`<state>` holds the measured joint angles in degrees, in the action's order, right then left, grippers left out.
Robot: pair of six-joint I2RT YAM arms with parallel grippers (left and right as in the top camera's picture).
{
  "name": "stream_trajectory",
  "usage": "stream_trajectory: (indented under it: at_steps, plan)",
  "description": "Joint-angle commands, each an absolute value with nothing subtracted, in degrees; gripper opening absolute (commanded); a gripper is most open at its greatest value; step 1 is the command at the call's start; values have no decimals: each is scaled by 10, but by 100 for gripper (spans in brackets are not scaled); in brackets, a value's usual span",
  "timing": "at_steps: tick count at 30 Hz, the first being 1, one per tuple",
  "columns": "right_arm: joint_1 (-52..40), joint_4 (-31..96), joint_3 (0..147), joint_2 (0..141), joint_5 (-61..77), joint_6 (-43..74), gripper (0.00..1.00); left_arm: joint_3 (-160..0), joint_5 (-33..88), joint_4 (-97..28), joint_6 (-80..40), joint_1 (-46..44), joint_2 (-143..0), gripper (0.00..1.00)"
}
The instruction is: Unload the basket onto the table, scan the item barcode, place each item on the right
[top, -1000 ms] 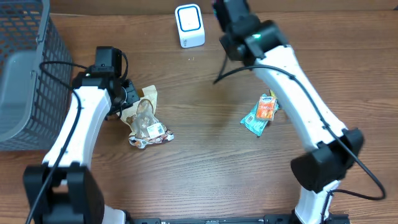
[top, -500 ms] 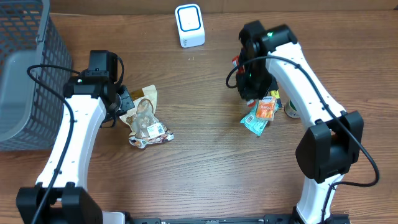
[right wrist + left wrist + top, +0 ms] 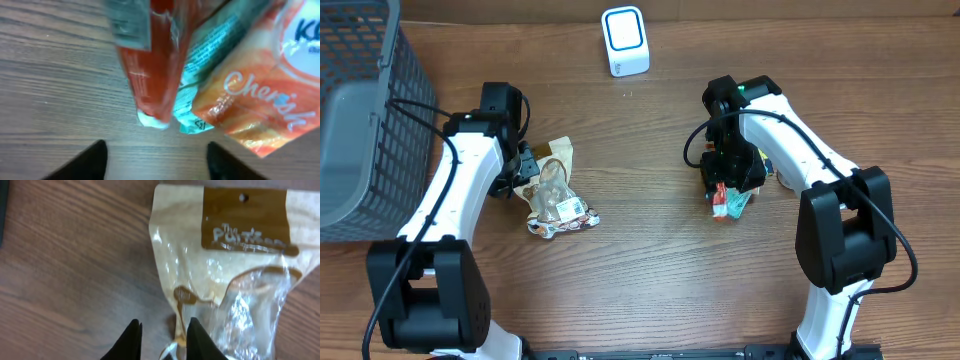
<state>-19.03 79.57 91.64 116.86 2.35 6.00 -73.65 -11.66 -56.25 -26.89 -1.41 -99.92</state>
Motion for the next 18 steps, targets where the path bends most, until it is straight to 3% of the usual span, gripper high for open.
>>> stream_trajectory:
  at_steps: [1,18]
  plan:
    - [-186,783,912,1171,17,61,67,-740,-147,-551,-274,-11,-1016,19]
    - [-187,709,912,1171,83,107,71,-740,-145,-482,-243,-12,-1143,16]
